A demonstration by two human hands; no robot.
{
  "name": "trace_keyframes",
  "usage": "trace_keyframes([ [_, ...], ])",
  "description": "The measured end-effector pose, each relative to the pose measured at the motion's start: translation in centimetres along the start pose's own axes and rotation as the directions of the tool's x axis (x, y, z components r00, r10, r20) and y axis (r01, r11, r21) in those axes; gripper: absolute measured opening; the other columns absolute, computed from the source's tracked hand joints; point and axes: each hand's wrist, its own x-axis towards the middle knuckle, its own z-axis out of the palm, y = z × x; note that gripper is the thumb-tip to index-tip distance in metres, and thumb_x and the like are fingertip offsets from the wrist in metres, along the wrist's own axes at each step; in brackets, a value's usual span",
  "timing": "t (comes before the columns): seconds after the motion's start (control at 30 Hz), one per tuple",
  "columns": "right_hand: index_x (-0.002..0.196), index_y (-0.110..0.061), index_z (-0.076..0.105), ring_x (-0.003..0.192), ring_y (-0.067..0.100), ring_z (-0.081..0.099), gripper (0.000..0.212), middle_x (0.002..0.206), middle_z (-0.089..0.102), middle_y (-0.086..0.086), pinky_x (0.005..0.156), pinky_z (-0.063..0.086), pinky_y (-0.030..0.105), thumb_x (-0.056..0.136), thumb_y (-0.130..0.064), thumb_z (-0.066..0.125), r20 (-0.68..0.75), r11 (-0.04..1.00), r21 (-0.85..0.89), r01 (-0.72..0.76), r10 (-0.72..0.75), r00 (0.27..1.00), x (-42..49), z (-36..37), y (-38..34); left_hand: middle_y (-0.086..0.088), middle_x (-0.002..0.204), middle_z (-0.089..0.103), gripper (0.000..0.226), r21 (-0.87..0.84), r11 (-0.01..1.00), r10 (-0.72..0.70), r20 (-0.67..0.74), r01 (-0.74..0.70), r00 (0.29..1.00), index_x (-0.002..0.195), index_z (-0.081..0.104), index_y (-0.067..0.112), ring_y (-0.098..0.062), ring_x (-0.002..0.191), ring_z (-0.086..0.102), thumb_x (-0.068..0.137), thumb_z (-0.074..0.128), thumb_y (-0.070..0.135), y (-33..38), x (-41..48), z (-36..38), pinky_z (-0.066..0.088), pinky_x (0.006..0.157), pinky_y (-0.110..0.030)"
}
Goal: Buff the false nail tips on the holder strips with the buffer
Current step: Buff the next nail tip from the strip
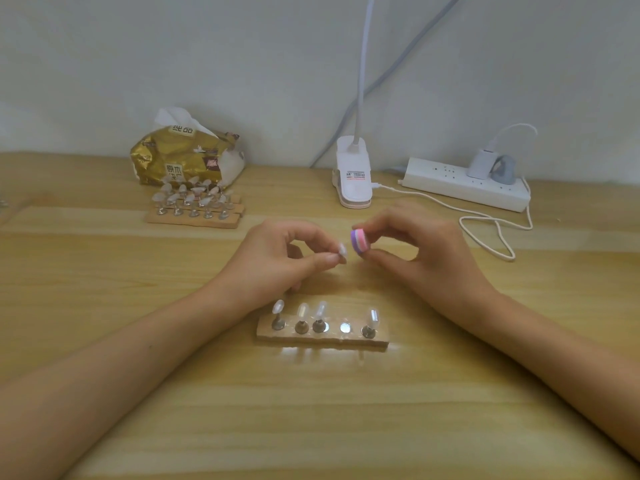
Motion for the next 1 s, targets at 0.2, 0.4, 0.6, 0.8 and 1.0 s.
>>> trace_keyframes([
  [0.2, 0.096, -0.002, 0.073, 0.088, 0.016, 0.068, 0.01, 0.092, 0.07, 0.006, 0.083, 0.055, 0.037, 0.09, -0.01, 0.073, 0.034, 1.0, 0.002, -0.001, 0.001, 0.999, -0.03, 0.06, -0.18, 0.006, 0.085, 0.072, 0.005, 0.002, 1.0, -0.011, -0.016, 0.011, 1.0, 0.081, 0.077, 0.024, -0.007, 0.048, 0.047, 0.082, 0.077, 0.019, -0.03, 0.03, 0.02, 0.039, 0.046, -0.015],
  [0.4, 0.097, -0.002, 0.073, 0.09, 0.014, 0.068, 0.009, 0.095, 0.069, 0.005, 0.084, 0.055, 0.034, 0.09, -0.008, 0.074, 0.023, 0.997, -0.021, 0.074, -0.073, 0.997, -0.02, 0.41, -0.22, 0.008, 0.086, 0.072, 0.003, 0.016, 1.0, -0.018, -0.009, 0.018, 1.0, 0.083, 0.077, 0.025, -0.008, 0.05, 0.046, 0.082, 0.078, 0.023, -0.02, 0.0, -0.07, 0.037, 0.047, -0.013],
  [0.6, 0.096, -0.003, 0.074, 0.091, 0.014, 0.068, 0.009, 0.094, 0.069, 0.006, 0.083, 0.055, 0.036, 0.089, -0.008, 0.075, 0.011, 0.997, -0.006, 0.079, -0.079, 0.997, -0.02, 0.34, -0.04, 0.007, 0.087, 0.072, 0.003, 0.003, 1.0, -0.013, 0.002, 0.013, 1.0, 0.083, 0.077, 0.025, -0.007, 0.049, 0.044, 0.081, 0.078, 0.023, 0.16, -0.01, -0.05, 0.036, 0.047, -0.012],
  [0.8, 0.098, -0.002, 0.074, 0.09, 0.016, 0.067, 0.011, 0.095, 0.069, 0.006, 0.083, 0.055, 0.032, 0.089, -0.008, 0.076, -0.033, 0.989, -0.023, 0.146, -0.147, 0.989, 0.05, 0.44, -0.27, 0.008, 0.085, 0.072, 0.002, -0.002, 1.0, -0.01, -0.001, 0.01, 1.0, 0.082, 0.077, 0.026, -0.008, 0.05, 0.043, 0.08, 0.078, 0.026, 0.13, -0.08, 0.01, 0.037, 0.049, -0.014],
  [1.0, 0.099, -0.003, 0.074, 0.091, 0.017, 0.067, 0.011, 0.095, 0.069, 0.006, 0.084, 0.055, 0.037, 0.09, -0.008, 0.075, -0.059, 0.994, -0.018, 0.105, -0.106, 0.993, -0.09, 0.15, 0.12, 0.009, 0.088, 0.073, 0.002, 0.01, 1.0, -0.011, 0.011, 0.011, 1.0, 0.083, 0.077, 0.025, -0.01, 0.052, 0.047, 0.081, 0.077, 0.025, 0.22, -0.06, -0.05, 0.041, 0.053, -0.016],
])
